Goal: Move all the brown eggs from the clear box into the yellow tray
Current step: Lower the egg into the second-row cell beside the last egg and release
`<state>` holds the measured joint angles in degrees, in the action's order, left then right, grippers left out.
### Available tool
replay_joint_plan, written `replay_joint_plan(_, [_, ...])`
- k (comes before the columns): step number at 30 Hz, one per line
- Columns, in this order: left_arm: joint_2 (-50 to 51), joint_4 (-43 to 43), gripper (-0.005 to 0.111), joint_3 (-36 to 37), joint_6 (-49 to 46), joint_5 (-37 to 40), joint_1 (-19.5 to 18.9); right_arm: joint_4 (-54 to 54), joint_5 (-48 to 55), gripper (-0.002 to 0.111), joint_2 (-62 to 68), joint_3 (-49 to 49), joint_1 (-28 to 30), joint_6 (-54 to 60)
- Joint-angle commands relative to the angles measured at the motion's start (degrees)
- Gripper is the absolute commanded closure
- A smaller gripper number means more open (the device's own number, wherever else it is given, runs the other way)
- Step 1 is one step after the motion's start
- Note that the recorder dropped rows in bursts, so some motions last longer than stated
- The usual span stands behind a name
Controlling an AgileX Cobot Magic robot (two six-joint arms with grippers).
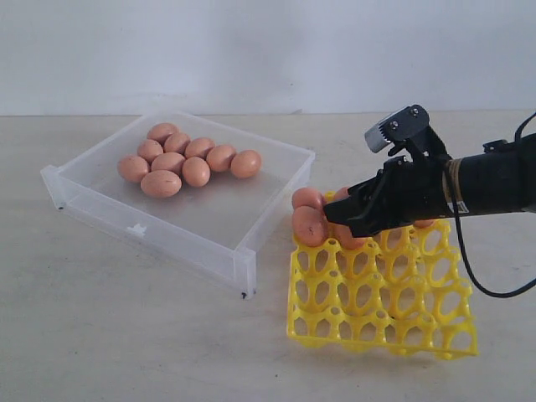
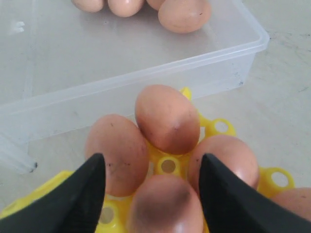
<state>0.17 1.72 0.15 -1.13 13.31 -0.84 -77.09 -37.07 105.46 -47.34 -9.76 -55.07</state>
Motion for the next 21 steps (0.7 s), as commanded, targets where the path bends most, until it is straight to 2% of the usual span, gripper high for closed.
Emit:
replay_joint_plan(1, [-0.17, 0.31, 0.111, -0.15, -0.03, 0.00, 0.25, 0.11, -0.44, 0.052, -0.19, -0.30, 0.52, -0.15])
replay_joint_plan(11, [-0.17, 0.31, 0.111, -0.15, -0.03, 0.00, 0.25, 1.76, -1.17, 0.053, -0.96, -0.30, 0.52, -5.15])
replay_joint_plan(16, [-0.17, 0.31, 0.111, -0.15, -0.03, 0.00, 0.25, 7.97, -6.25, 0.053, -4.45, -0.30, 0.52, -5.86])
replay_joint_plan(21, [-0.17, 0.31, 0.111, -0.15, -0.03, 0.00, 0.25, 18.56, -13.30, 0.054, -8.28, -1.06, -0.66, -5.86])
